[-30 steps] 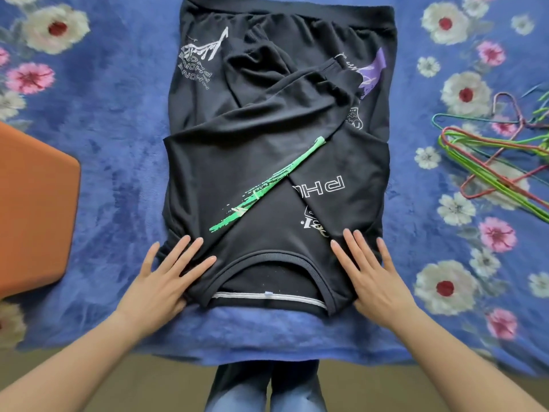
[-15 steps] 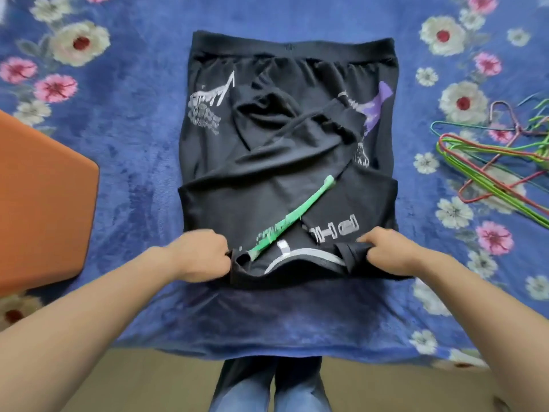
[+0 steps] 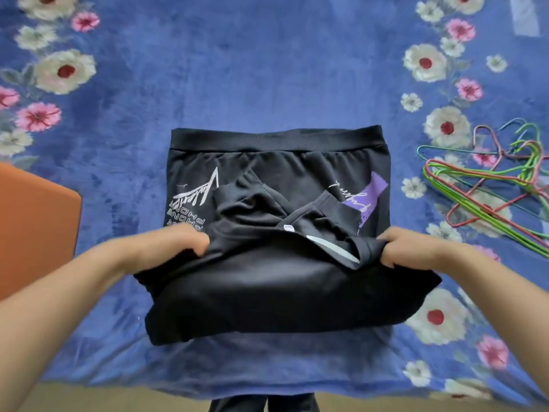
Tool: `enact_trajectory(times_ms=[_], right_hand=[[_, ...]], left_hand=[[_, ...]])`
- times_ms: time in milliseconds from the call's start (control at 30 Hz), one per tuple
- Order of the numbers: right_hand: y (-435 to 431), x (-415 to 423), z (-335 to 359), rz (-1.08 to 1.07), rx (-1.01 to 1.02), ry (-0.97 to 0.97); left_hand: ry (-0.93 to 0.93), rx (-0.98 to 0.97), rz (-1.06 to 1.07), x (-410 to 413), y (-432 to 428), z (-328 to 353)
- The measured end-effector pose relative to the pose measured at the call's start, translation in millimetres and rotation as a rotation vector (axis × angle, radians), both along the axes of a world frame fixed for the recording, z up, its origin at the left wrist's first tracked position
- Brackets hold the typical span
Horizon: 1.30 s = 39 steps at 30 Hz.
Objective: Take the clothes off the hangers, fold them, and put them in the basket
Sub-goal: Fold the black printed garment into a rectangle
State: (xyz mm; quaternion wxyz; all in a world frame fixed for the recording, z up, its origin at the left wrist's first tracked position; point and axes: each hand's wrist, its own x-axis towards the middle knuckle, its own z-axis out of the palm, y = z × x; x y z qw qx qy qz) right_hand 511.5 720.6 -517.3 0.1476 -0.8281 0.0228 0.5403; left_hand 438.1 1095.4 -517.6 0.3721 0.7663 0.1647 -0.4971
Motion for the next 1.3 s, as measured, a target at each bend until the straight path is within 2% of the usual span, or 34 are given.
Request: enact_trajectory(times_ms=[67, 167, 300, 367, 400, 467, 533, 667, 733, 833, 967, 1067, 1167, 1300], right_hand=[[8, 29, 12, -0.012, 0.011, -0.089], [21, 71, 23, -0.015, -0.007, -0.208], [34, 117, 17, -0.098, 0.022, -0.487], [39, 125, 3, -0.185, 0.020, -0.686], [41, 126, -7, -0.217, 0.001, -0.768], [41, 116, -27, -0.195, -0.067, -0.871], [41, 94, -47, -0.103, -0.099, -0.923], [59, 41, -78, 0.152, 0.015, -0.981], [76, 24, -91, 0.271, 0.084, -0.897], [76, 17, -114, 0.371, -0.014, -0.776], [28, 34, -129, 0.210, -0.246, -0.701], [3, 29, -123, 0.139, -0.188, -0.794], [-2, 5, -111, -0.078, -0.094, -0.928], [0, -38, -102, -0.538, -0.090, -0.890]], left_hand=[[-0.105, -0.027, 0.053, 32, 11, 16], [-0.259, 0.026, -0.026, 76, 21, 33], [-0.605, 0.333, 0.059, 125, 34, 12], [-0.782, 0.534, 0.129, 129, 35, -7], [-0.822, 0.573, 0.172, 124, 32, -20], [-0.888, 0.563, 0.197, 101, 18, -44], [-0.940, 0.594, 0.118, 67, -1, -66], [-0.918, 0.593, -0.107, 17, -43, -100], [-0.860, 0.576, -0.047, 14, -59, -114], [-0.724, 0.650, 0.087, 15, -56, -132], [-0.651, 0.791, -0.004, -8, -12, -144], [-0.656, 0.820, 0.073, -37, 0, -136], [-0.659, 0.817, 0.399, -59, -14, -120], [-0.570, 0.806, 0.867, -82, -42, -107]])
